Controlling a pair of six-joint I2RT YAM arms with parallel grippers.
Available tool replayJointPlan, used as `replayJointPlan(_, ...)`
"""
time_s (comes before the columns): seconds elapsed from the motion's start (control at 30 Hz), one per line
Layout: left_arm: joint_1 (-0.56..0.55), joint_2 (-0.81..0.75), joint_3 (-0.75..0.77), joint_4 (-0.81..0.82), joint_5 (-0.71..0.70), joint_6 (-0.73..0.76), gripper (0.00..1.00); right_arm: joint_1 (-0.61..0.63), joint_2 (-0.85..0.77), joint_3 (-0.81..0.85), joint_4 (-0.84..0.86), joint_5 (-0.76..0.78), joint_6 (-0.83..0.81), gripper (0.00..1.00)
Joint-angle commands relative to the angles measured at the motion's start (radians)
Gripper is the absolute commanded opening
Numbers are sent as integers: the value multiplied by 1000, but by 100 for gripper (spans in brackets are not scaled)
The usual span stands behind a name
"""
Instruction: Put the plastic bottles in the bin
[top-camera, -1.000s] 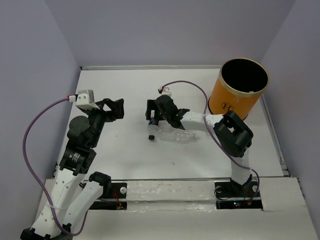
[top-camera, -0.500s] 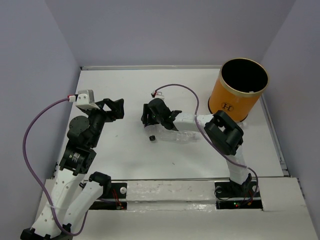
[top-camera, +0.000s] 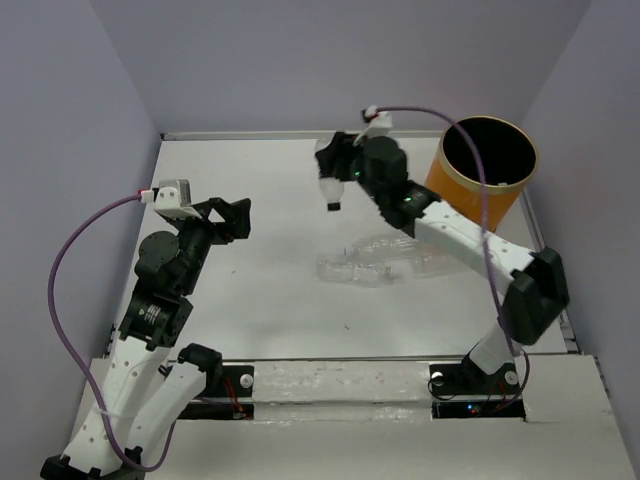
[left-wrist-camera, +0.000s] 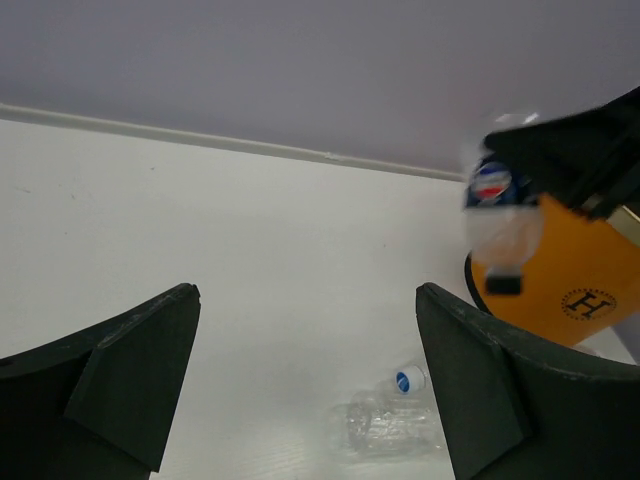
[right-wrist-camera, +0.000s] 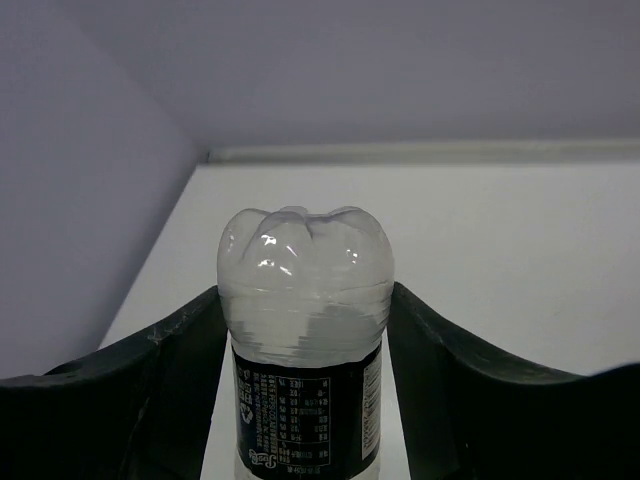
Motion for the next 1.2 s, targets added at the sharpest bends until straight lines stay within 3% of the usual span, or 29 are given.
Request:
replayJointPlan(0.0,-12,17,-2,54,69,11,99,-226,-281,-46,105,144,-171,37)
replayJointPlan(0.2,-16,78,-7,97,208,9,99,-573,-358,-104,105,231,-235,36)
replayJointPlan(0.3,-16,143,-1,105,326,11,99,-681,-332,-139,101,214,-208,37)
replayJointPlan(0.43,-18,207,3,122,451,6,99,-708,-309,-175,95,169,-169,42)
replayJointPlan(0.57,-27,267,-5,172,575,-25,99,-708,-305,-172,95,178,-200,72)
replayJointPlan(0.6,-33,282,-5,183,589,-41,99,-708,-308,-166,94,169,-214,87)
replayJointPlan(0.67,-80,327,9,185,612,-54,99,-708,-328,-153,57,137,-215,95)
replayJointPlan(0.83,-243,428,87,130,545,-10,99,-708,-435,-176,2,-47,-131,99)
replayJointPlan(0.9,-313,471,171,44,427,38,99,-708,-511,-244,-1,-136,-81,99)
replayJointPlan(1.0,-497,619,317,-111,239,196,99,-654,-612,-374,23,-338,39,99)
replayJointPlan(1.17,-570,802,426,-234,66,424,99,-596,-772,-575,99,-472,99,99)
